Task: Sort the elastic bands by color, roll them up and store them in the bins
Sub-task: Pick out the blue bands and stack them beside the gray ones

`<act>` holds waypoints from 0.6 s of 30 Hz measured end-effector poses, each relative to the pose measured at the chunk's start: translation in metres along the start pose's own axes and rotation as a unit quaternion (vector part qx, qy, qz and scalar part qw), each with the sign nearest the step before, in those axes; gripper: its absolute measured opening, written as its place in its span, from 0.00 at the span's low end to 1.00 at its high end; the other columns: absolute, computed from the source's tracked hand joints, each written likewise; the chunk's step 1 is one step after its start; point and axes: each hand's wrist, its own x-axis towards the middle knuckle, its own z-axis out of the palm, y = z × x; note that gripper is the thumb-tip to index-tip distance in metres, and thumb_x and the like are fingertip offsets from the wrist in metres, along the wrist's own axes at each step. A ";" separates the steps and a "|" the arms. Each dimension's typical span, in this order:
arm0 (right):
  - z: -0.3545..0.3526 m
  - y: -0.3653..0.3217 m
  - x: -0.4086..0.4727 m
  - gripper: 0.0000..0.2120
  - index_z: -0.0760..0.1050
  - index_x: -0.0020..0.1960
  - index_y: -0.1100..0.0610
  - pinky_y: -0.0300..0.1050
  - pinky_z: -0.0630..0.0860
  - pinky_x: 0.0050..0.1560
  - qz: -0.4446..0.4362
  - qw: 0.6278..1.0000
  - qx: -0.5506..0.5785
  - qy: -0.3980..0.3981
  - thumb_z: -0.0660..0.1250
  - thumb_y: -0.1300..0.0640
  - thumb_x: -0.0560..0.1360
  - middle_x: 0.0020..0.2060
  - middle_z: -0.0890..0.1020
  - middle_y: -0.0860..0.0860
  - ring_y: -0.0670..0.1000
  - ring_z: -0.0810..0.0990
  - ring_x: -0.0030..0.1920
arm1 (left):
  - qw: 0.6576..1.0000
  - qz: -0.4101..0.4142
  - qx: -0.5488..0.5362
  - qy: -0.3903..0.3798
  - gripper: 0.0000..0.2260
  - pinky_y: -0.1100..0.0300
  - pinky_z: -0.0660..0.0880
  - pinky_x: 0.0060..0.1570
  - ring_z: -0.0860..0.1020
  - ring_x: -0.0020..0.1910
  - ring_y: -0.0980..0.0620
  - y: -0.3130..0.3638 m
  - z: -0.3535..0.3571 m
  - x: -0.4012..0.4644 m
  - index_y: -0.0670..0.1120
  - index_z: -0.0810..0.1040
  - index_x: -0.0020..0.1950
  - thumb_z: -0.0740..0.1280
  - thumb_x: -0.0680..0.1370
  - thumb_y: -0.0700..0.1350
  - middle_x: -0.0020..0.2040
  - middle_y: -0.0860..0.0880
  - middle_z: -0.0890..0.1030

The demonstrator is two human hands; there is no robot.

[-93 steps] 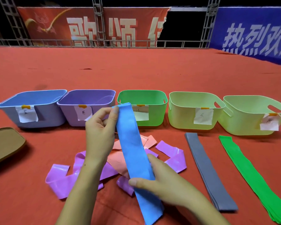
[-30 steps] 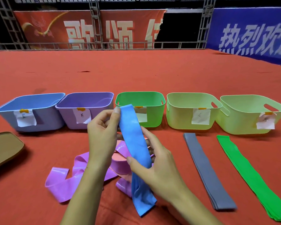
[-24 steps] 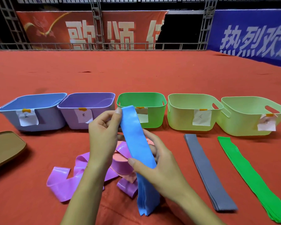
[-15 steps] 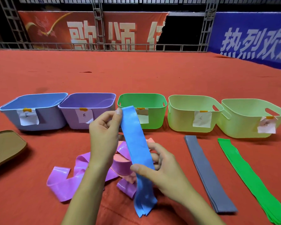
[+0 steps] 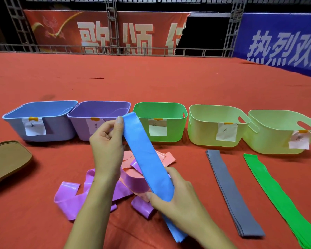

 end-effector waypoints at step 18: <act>-0.030 0.018 -0.006 0.28 0.64 0.76 0.35 0.48 0.81 0.60 0.009 0.970 0.106 -0.218 0.72 0.51 0.82 0.60 0.86 0.46 0.47 0.85 0.57 | 0.997 -0.068 0.018 -0.038 0.12 0.56 0.82 0.34 0.86 0.41 0.47 -0.032 -0.013 0.013 0.38 0.82 0.53 0.68 0.86 0.47 0.42 0.44 0.88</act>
